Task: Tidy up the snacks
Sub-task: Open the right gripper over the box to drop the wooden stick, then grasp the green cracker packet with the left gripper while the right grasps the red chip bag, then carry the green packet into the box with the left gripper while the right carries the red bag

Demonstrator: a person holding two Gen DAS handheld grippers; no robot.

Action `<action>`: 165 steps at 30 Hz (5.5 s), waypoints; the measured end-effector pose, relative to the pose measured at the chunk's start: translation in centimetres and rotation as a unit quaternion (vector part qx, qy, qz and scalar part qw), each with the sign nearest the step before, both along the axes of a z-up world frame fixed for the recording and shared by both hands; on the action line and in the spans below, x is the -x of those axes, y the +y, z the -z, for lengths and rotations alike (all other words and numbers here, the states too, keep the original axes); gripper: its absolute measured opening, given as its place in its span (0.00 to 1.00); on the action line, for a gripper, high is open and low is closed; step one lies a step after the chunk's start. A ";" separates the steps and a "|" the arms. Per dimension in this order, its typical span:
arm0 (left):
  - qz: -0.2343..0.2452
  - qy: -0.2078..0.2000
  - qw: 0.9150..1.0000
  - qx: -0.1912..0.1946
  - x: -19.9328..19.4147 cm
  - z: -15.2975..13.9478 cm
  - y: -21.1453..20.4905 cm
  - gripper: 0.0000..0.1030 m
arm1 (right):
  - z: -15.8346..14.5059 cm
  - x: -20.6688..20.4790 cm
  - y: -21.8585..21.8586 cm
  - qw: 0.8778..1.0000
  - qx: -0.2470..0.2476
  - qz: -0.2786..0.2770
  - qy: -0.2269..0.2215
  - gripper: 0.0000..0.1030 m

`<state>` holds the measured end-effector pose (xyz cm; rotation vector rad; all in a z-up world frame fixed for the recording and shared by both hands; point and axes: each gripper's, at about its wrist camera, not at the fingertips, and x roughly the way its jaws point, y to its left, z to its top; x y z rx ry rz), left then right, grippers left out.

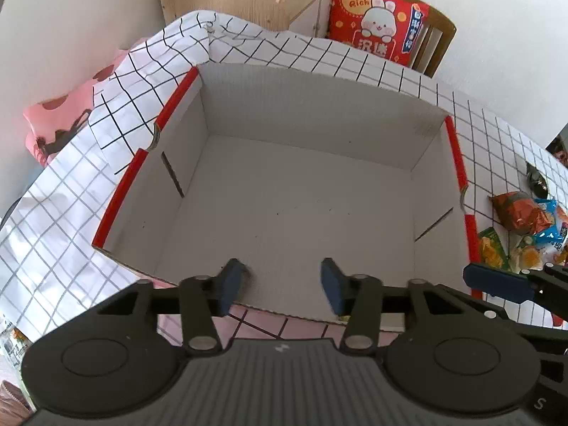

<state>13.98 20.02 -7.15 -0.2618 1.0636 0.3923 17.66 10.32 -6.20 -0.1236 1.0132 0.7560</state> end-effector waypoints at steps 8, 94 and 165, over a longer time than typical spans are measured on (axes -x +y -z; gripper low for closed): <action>0.013 -0.028 0.999 -0.015 1.2 -1.8 -1.4 0.55 | -1.9 0.8 -1.4 1.000 -0.016 0.010 -0.017 0.53; -0.008 0.055 0.997 0.053 -15.3 9.6 -21.6 0.69 | 7.2 -7.2 -27.6 0.992 0.076 0.089 -0.040 0.91; 0.007 -0.061 0.998 0.021 0.4 -7.7 -7.5 0.41 | -6.8 0.8 -10.2 0.994 -0.041 0.061 -0.078 0.60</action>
